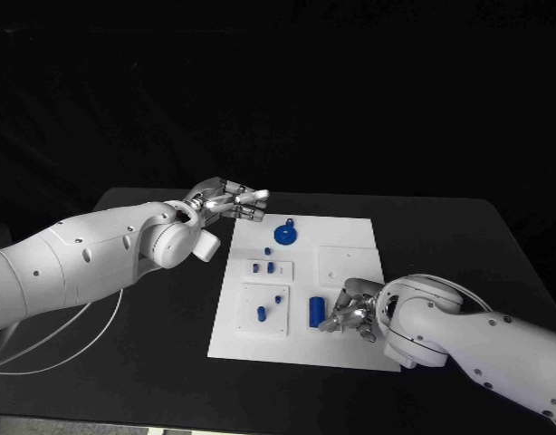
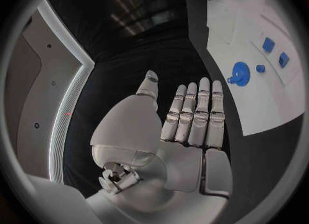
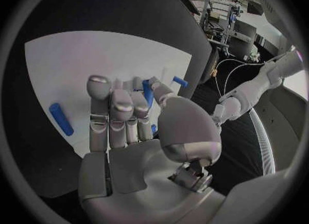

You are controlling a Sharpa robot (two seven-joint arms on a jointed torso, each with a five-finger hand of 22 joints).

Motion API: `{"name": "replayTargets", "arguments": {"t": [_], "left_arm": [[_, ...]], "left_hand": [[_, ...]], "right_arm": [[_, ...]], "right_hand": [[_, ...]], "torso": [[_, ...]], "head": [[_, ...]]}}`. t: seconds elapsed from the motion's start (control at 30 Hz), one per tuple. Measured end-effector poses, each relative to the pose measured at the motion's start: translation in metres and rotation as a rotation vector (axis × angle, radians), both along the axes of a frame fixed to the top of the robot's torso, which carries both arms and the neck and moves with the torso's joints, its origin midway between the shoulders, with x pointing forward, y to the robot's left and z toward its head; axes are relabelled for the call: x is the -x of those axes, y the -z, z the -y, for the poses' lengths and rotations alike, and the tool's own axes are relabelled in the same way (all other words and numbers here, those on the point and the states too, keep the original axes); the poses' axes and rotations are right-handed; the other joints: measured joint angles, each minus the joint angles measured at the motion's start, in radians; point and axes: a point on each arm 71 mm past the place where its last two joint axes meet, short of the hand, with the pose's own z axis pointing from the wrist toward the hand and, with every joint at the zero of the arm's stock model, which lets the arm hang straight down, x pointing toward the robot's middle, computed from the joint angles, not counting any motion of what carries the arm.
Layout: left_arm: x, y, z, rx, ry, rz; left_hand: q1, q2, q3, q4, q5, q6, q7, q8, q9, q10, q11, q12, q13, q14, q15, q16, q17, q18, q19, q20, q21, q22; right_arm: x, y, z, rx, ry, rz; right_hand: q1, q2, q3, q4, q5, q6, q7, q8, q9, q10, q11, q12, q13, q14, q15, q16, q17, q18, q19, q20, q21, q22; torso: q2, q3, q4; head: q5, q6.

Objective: Assemble the parts on the task board

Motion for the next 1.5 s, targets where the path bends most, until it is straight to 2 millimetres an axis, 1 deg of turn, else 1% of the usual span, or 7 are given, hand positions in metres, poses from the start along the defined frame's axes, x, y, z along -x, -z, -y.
{"name": "replayTargets", "arguments": {"t": [0.17, 0.53, 0.67, 0.93, 1.1, 1.33, 1.5], "left_arm": [[0.000, 0.000, -0.001, -0.002, -0.001, 0.001], [-0.001, 0.000, -0.001, -0.003, -0.001, 0.002], [0.000, 0.000, -0.001, -0.003, -0.001, 0.002], [0.000, 0.000, -0.002, -0.004, -0.001, 0.001], [0.000, 0.000, -0.002, -0.005, -0.002, 0.002], [0.001, 0.000, -0.001, -0.002, 0.001, 0.004], [0.001, -0.001, -0.003, 0.000, -0.003, 0.011]], "left_hand": [[0.000, 0.000, 0.000, 0.000, 0.000, 0.000, 0.000, 0.000, 0.000, 0.000, 0.000, 0.000, 0.000, 0.000, 0.000, 0.000, 0.000, 0.000, 0.000, 0.000, 0.000, 0.000], [0.000, 0.000, 0.000, 0.000, 0.000, 0.000, 0.000, 0.000, 0.000, 0.000, 0.000, 0.000, 0.000, 0.000, 0.000, 0.000, 0.000, 0.000, 0.000, 0.000, 0.000, 0.000], [0.000, 0.000, 0.000, 0.000, 0.000, 0.000, 0.000, 0.000, 0.000, 0.000, 0.000, 0.000, 0.000, 0.000, 0.000, 0.000, 0.000, 0.000, 0.000, 0.000, 0.000, 0.000], [0.000, 0.000, 0.000, 0.000, 0.000, 0.000, 0.000, 0.000, 0.000, 0.000, 0.000, 0.000, 0.000, 0.000, 0.000, 0.000, 0.000, 0.000, 0.000, 0.000, 0.000, 0.000], [0.000, 0.000, 0.000, 0.000, 0.000, 0.000, 0.000, 0.000, 0.000, 0.000, 0.000, 0.000, 0.000, 0.000, 0.000, 0.000, 0.000, 0.000, 0.000, 0.000, 0.000, 0.000], [0.000, 0.000, 0.000, -0.008, 0.000, -0.014, 0.006, 0.000, 0.000, 0.000, 0.000, 0.000, 0.000, 0.000, 0.000, 0.000, 0.000, 0.000, 0.000, 0.000, 0.000, 0.000], [0.004, 0.004, -0.003, -0.016, 0.000, -0.027, 0.002, 0.000, 0.000, 0.003, -0.002, 0.000, 0.001, 0.000, 0.000, 0.000, 0.000, 0.000, 0.000, 0.000, 0.000, 0.000]], "right_arm": [[0.000, 0.001, 0.000, 0.000, -0.001, -0.002], [-0.001, 0.001, 0.003, -0.004, -0.006, -0.025], [0.000, 0.001, 0.006, -0.020, -0.001, -0.031], [0.000, -0.010, 0.022, -0.092, 0.051, -0.025], [-0.008, -0.027, 0.031, -0.166, 0.072, 0.010], [-0.025, -0.046, 0.058, -0.225, 0.126, 0.072], [-0.036, -0.053, 0.091, -0.203, 0.182, 0.105]], "right_hand": [[-0.015, 0.014, 0.009, 0.023, -0.009, 0.000, 0.000, 0.000, -0.003, 0.000, 0.000, 0.000, 0.000, 0.000, 0.000, 0.000, 0.001, -0.016, 0.000, 0.000, 0.000, 0.000], [0.022, -0.062, -0.051, -0.035, 0.103, 0.008, 0.000, 0.000, -0.003, 0.000, 0.000, 0.000, 0.001, 0.000, 0.000, 0.000, 0.001, -0.016, 0.003, -0.002, 0.000, 0.000], [0.024, -0.100, -0.064, 0.007, 0.108, -0.021, 0.013, 0.000, -0.006, 0.003, 0.003, 0.007, 0.008, 0.000, 0.000, 0.004, 0.005, -0.016, 0.003, -0.002, 0.000, 0.001], [0.070, -0.153, -0.176, 0.167, 0.111, -0.038, 0.023, 0.000, 0.007, 0.003, 0.007, 0.019, 0.016, 0.000, 0.000, 0.010, 0.011, -0.016, 0.002, -0.002, 0.006, 0.005], [0.082, -0.138, -0.185, 0.170, 0.111, -0.049, 0.027, 0.000, 0.007, 0.000, 0.011, 0.026, 0.019, 0.000, 0.000, 0.010, 0.011, -0.016, 0.002, -0.002, 0.006, 0.004], [0.080, -0.094, -0.161, 0.102, 0.109, -0.049, 0.027, 0.000, 0.003, 0.002, 0.014, 0.047, 0.031, 0.000, 0.000, 0.010, 0.015, -0.016, 0.002, -0.002, 0.012, 0.005], [0.075, -0.089, -0.152, 0.074, 0.103, -0.049, 0.027, 0.000, 0.002, 0.003, 0.015, 0.050, 0.036, -0.001, 0.001, 0.010, 0.016, -0.016, 0.002, -0.002, 0.016, 0.007]], "torso": [[0.000, 0.0000, -0.0002], [0.000, 0.0000, -0.0001], [0.000, 0.0005, -0.0001], [0.001, 0.0012, -0.0006], [0.001, 0.0012, -0.0024], [0.000, 0.0024, -0.0018], [0.000, 0.0018, -0.0024]], "head": [[0.000, 0.001], [0.000, -0.001], [0.000, -0.001], [0.004, -0.001], [0.003, 0.002], [0.000, 0.007], [-0.004, 0.008]]}}
